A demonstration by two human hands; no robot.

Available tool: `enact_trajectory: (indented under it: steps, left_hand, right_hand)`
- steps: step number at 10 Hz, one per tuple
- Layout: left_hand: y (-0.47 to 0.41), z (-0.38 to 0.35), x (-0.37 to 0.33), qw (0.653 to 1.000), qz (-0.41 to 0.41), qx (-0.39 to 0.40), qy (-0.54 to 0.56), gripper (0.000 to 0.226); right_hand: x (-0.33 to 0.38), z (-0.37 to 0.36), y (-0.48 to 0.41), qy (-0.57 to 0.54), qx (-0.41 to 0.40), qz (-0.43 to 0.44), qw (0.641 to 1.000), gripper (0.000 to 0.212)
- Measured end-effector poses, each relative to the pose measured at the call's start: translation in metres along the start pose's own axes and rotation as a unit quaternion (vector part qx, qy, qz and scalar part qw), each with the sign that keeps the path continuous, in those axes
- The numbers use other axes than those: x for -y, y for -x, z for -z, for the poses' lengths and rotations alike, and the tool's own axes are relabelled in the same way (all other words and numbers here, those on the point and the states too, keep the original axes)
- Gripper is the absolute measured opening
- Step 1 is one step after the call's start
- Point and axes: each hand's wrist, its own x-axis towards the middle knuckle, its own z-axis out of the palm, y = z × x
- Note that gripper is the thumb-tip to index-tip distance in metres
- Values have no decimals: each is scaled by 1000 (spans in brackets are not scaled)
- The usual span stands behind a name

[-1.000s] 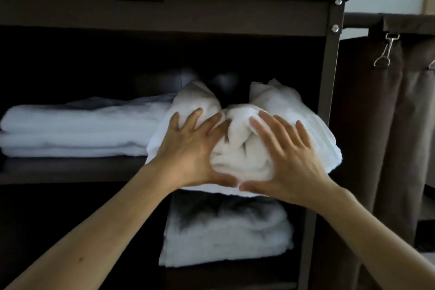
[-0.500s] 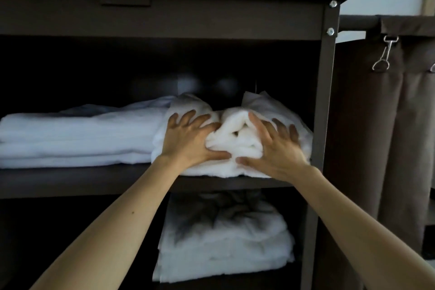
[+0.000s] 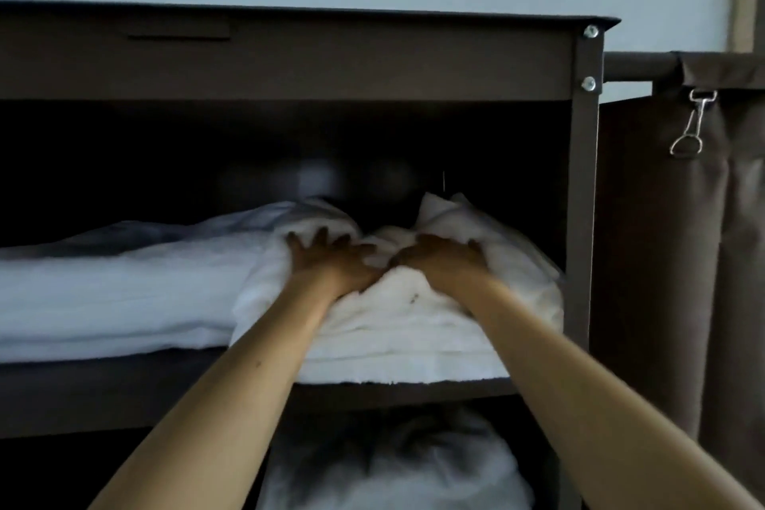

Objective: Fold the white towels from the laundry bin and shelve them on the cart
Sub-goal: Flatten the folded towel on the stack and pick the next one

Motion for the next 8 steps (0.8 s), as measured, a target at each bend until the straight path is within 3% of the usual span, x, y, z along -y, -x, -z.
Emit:
enact_trajectory:
  steps: [1,2,3,4,5,6,7,8]
  left_hand:
    - [-6,5,6,998,11,30,48,64]
    - [-4,9,5,996,2,59,72,66]
    - [-5,11,9,996,-1,49,77,63]
    - [-26,22,4,1000,-3,-4,27,56]
    - [-55,36,0,998,-1,-18,-55,57]
    - [-74,23,9,998,21,-18,-58,69]
    - [-88,-2,37,998,18,29,-51,70]
    - [-95,-2,53,998,9,56,-12,70]
  right_hand:
    - [4,2,13,-4,60,-92,994,80]
    - [-11,8,18,-32,100,-155,982,75]
    - [-20,11,12,-63,81,-157,982,68]
    - [-25,12,-19,-15,12,-168,986,57]
    - [-18,23,-47,11,29,-179,983,52]
    - [-21,11,-57,25,50,-208,976,52]
    - [-38,-14,-50,24,59,-231,971,68]
    - [-48,-14,-59,36,122,-239,963,73]
